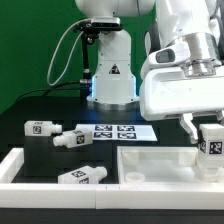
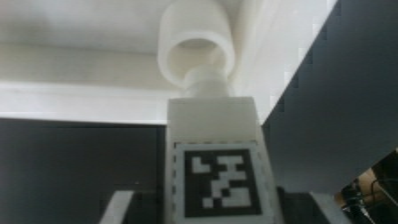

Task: Assemble one leg

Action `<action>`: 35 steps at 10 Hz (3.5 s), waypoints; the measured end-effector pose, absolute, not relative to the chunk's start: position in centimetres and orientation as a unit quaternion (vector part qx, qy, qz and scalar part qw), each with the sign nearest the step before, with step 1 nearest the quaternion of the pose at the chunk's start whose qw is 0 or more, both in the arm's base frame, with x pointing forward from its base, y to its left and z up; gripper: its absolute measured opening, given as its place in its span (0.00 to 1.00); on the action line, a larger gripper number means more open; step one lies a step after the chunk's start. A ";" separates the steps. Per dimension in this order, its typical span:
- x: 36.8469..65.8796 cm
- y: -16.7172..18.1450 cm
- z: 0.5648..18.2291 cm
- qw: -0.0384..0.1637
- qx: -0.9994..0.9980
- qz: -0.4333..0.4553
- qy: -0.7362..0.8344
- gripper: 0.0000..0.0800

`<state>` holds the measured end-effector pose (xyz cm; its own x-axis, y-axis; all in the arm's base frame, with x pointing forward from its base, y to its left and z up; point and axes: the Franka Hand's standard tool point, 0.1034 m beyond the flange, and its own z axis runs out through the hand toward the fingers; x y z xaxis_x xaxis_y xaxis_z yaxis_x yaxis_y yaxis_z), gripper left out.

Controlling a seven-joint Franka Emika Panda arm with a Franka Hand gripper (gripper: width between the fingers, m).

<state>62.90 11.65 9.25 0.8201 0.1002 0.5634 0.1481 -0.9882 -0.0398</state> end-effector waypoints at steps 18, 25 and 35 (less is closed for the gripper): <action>62.3 11.1 7.6 0.036 -0.953 -0.294 -0.062 0.36; 63.7 10.6 9.4 0.040 -0.966 -0.250 -0.058 0.80; 63.6 11.1 8.3 0.063 -0.998 -0.016 -0.005 0.55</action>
Offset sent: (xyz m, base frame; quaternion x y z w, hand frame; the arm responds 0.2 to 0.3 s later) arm -0.0042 -0.0132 -0.0025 -0.0030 -0.0104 -0.0067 0.9999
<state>63.61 11.09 8.33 0.9994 0.0084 0.0331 0.0125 -0.9920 -0.1256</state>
